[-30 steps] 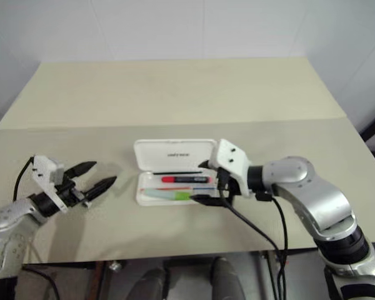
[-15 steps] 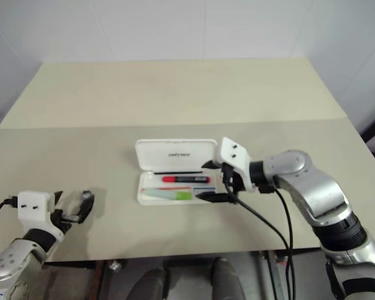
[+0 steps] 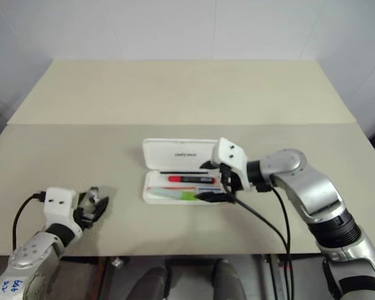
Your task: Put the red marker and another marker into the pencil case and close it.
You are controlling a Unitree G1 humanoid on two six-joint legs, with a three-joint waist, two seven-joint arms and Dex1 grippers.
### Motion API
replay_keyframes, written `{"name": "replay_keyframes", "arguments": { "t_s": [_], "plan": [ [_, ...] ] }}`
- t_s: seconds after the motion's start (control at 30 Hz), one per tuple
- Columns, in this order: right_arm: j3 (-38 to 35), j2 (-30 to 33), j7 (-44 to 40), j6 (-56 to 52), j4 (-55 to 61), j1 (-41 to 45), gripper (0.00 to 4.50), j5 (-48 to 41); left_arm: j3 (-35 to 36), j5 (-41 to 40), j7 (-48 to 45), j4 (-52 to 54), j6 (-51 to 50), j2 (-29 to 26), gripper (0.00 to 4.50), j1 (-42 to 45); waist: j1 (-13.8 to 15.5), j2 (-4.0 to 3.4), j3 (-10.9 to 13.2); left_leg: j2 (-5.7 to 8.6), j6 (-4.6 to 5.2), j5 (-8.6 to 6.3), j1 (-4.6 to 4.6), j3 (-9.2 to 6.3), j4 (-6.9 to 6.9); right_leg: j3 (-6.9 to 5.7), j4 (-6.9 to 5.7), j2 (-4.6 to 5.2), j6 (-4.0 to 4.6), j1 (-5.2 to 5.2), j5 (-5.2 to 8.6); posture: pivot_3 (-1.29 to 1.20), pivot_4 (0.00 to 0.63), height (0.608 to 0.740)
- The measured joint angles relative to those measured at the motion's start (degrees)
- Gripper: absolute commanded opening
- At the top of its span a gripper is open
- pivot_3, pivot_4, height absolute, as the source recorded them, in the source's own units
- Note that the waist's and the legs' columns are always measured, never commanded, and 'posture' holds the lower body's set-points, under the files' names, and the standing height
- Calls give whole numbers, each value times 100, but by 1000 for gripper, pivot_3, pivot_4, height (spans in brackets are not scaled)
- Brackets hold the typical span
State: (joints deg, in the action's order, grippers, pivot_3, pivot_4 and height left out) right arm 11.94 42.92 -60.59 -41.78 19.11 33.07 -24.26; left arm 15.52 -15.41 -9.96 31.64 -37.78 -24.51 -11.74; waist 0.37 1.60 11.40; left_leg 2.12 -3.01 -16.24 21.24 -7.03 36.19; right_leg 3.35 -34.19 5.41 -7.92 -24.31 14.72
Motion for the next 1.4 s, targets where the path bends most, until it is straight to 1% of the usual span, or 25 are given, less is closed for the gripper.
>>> {"name": "replay_keyframes", "arguments": {
  "t_s": [0.1, 0.13, 0.17, 0.2, 0.27, 0.37, 0.5, 0.63, 0.7, 0.77, 0.87, 1.0, 1.13, 1.23, 1.4],
  "plan": [
    [-430, 13, 126, -7, 265, -335, 4500, -180, -98, 2, -219, -247, -6, -159, 1270, 272, 15, -4, -2, -2, 2, 3, -2, 0, 1, -2, 3, -2, 10, 4, -2, 0, 150, 740],
    [-547, 15, 158, -4, 328, -435, 4500, -228, -115, 2, -276, -311, 1, -195, 893, 338, 11, -5, -3, -2, 3, 5, -4, 0, 2, -2, 5, -3, 14, 6, -2, 0, 150, 740],
    [-665, 17, 209, 9, 379, -547, 4500, -274, -153, 9, -329, -378, -17, -269, 595, 426, 11, -5, -3, -2, 4, 6, -5, 0, 2, -2, 6, -3, 17, 9, -2, 0, 150, 740],
    [-794, 22, 257, 20, 449, -672, 4500, -308, -179, 9, -407, -477, -28, -351, 412, 534, 15, -5, -3, -2, 7, 10, -5, 0, 2, -2, 12, -3, 21, 12, -4, 0, 150, 740],
    [-1016, 37, 340, 39, 590, -905, 4500, -396, -212, -14, -582, -715, -58, -480, 413, 805, 34, -7, -4, -2, 10, 18, -3, 0, 2, -3, 22, -4, 31, 17, -8, 0, 150, 740],
    [-1402, 133, 385, 108, 779, -1319, 4500, -520, -195, -271, -1020, -1061, -81, -625, 413, 1455, 79, -6, -3, -2, 13, 25, 1, 0, 9, -5, 37, -5, 41, 23, -15, 0, 150, 740],
    [-1798, 398, 294, 342, 845, -1854, 4500, -575, -18, -924, -1846, -1286, -37, -954, 413, 2520, 79, -6, -2, -2, 14, 25, -6, 2, 10, -5, 64, -4, 39, 45, -18, 0, 150, 740],
    [-2208, 482, 132, 724, 862, -2239, 4500, -627, -42, -1456, -2844, -1607, 244, -1085, 413, 3475, 47, -6, -2, -4, 14, 24, -7, 5, 2, -7, 68, -4, 7, 46, -36, 0, 150, 740],
    [-2427, 505, 34, 969, 869, -2451, 4500, -669, -238, -1598, -3443, -1761, 438, -1214, 413, 3894, 33, -6, -2, -3, 14, 23, -6, 5, -4, -8, 70, -4, -21, 45, -50, 0, 150, 740],
    [-2644, 522, -100, 1221, 881, -2721, 4500, -687, -452, -1758, -4042, -1939, 553, -1239, 413, 4289, 29, -6, -2, -2, 16, 21, -4, 5, -6, -9, 71, -4, -23, 46, -52, 0, 150, 740],
    [-2806, 574, -272, 1519, 915, -3021, 4500, -723, -750, -2059, -4764, -1982, 557, -1243, 413, 4582, -31, -6, -2, -2, 21, 18, -4, 6, -5, -7, 73, -2, -27, 46, -52, 0, 150, 740],
    [-2869, 574, -185, 1747, 931, -3011, 4500, -714, -1296, -2456, -5580, -2078, 439, -985, 413, 5044, -58, -6, -2, -2, 21, 18, -7, 8, 0, -5, 69, -4, -30, 47, -54, 0, 150, 740],
    [-2866, 573, 53, 1799, 974, -3044, 4500, -658, -1872, -2383, -6092, -2226, 497, -885, 413, 5208, -61, -6, -2, -3, 20, 19, -10, 8, 1, -4, 65, -6, -29, 47, -53, 0, 150, 740],
    [-2856, 572, 239, 1799, 1005, -3174, 4500, -604, -2377, -1914, -6413, -2526, 872, -844, 413, 5230, -44, -6, -2, -1, 20, 19, -7, 7, 4, -3, 68, -4, -29, 48, -53, 0, 150, 740],
    [-2883, 567, 547, 1790, 1146, -3368, 4500, -595, -2813, -1474, -6393, -2934, 1198, -266, 413, 5336, -25, -5, -1, 0, 20, 19, -4, 5, 6, -3, 73, -2, -31, 52, -54, 0, 150, 740]
  ]
}}
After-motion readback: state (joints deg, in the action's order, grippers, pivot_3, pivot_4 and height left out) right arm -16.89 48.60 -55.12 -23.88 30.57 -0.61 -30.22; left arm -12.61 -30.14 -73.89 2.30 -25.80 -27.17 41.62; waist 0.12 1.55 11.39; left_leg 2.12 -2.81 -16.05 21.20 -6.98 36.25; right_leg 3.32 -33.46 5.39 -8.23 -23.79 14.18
